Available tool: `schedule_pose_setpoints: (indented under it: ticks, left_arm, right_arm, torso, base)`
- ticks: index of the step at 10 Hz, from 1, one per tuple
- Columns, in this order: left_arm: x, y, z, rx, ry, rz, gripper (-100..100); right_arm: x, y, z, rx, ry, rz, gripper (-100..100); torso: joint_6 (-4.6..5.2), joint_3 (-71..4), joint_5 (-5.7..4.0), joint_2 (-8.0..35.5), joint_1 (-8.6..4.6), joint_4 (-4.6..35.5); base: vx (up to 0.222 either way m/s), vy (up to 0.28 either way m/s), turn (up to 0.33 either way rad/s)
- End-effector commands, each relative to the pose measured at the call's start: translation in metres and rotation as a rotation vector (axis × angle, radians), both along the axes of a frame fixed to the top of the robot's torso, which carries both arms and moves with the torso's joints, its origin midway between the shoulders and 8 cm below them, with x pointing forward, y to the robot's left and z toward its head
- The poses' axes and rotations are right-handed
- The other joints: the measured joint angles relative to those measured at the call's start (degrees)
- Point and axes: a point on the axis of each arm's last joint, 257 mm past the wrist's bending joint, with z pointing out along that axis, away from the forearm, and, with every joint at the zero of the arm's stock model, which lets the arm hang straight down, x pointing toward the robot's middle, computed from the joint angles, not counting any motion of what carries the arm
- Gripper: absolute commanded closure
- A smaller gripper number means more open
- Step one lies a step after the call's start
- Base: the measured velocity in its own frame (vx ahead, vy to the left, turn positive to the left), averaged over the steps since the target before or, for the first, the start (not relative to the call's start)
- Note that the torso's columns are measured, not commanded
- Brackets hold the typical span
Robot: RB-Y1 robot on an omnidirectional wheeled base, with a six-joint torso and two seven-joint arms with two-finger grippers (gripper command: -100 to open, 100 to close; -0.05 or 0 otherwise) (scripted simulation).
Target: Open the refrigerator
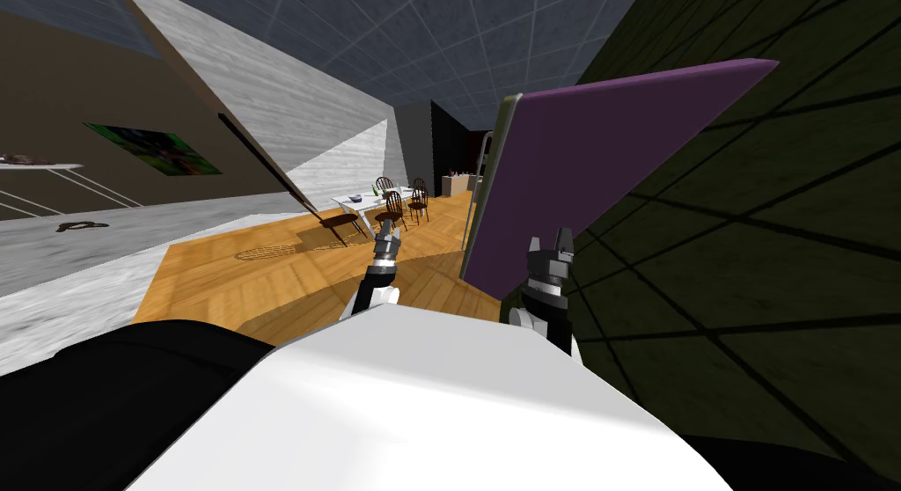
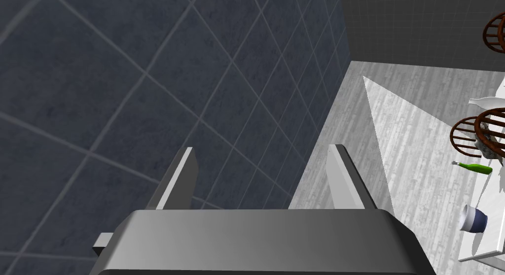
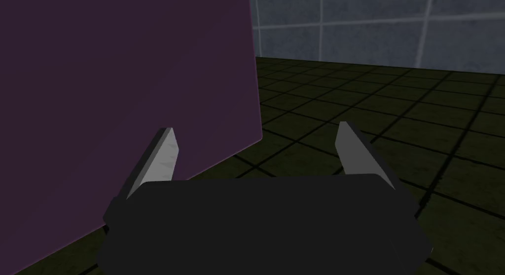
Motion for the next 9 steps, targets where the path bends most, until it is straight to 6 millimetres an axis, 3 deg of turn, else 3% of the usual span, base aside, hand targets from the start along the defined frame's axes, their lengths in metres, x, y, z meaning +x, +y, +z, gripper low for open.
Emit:
schedule_pose_setpoints:
  ticks: [1,9]
  left_arm:
    - [0.0000,0.0000,0.0000,0.000,0.000,0.000,0]
    - [-0.0001,0.0000,0.0002,0.000,0.000,0.000,0]
  right_arm:
    - [0.0000,0.0000,0.0000,0.000,0.000,0.000,0]
    - [-0.0001,0.0000,0.0002,0.000,0.000,0.000,0]
  torso:
    - [0.00,-4.67,0.00,2.32,0.00,2.35]
    - [0.00,-70.73,0.00,35.39,0.00,35.37]
  base:
    - [0.000,0.000,0.000]
    - [0.000,0.000,0.000]
